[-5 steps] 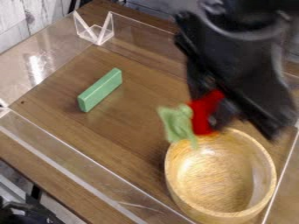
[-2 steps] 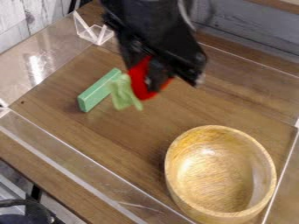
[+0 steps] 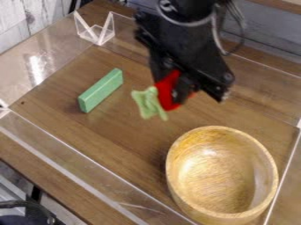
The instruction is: Move the red object to the left side of the table
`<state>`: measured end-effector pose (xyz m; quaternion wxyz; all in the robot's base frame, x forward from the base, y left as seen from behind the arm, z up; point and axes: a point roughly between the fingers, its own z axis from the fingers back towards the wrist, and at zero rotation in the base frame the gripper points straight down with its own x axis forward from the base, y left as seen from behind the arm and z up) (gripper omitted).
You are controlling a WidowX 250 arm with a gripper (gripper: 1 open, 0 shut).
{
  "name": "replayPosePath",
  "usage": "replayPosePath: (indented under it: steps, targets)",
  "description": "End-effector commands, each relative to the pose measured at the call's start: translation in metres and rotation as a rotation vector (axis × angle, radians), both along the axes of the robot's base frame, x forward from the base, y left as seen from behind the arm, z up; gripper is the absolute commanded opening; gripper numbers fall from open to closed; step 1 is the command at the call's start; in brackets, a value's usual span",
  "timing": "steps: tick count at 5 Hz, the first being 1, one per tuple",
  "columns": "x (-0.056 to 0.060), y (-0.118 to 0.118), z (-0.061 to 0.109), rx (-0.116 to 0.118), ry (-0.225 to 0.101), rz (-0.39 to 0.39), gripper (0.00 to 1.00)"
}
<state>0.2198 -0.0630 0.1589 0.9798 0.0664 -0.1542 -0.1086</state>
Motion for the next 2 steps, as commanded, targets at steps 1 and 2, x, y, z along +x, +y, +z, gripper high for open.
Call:
replayPosePath:
  steps: [1, 2]
  targets:
    - [0.009, 0.003, -0.003, -0.019, -0.048, -0.071, 0.00]
    - [0.009, 0.017, -0.015, -0.032, -0.050, -0.112, 0.00]
